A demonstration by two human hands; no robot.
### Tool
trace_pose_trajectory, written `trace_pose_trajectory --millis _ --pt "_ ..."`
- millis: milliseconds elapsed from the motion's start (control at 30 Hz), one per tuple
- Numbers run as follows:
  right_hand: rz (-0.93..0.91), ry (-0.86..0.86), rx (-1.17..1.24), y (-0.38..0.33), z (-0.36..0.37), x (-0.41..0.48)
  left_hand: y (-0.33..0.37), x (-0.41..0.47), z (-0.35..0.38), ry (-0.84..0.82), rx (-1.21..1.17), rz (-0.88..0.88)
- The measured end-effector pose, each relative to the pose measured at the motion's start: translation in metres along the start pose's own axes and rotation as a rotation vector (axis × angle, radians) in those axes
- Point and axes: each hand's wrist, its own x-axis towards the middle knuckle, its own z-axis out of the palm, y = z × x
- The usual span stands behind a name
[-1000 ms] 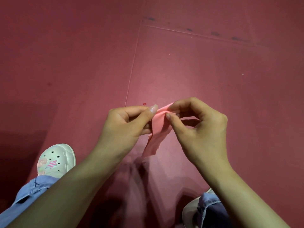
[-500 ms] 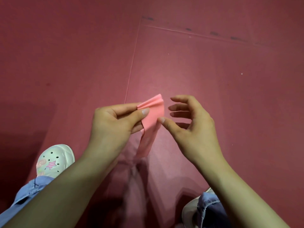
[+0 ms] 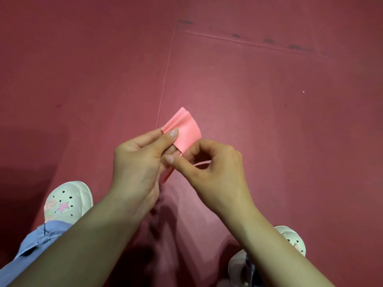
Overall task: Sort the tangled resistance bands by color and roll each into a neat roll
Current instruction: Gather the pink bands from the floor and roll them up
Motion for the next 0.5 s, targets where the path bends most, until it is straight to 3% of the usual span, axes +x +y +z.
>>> trace_pose_trajectory --millis 300,500 --pt "0.075 0.095 0.019 -0.0014 0.0095 0.0047 -0.0006 0.0053 -0.0014 0.028 0.008 0.012" --pt "0.119 0.014 0.155 -0.0056 0.0087 0.0050 0.0031 0.0080 -0.0055 0.072 -0.024 0.001"
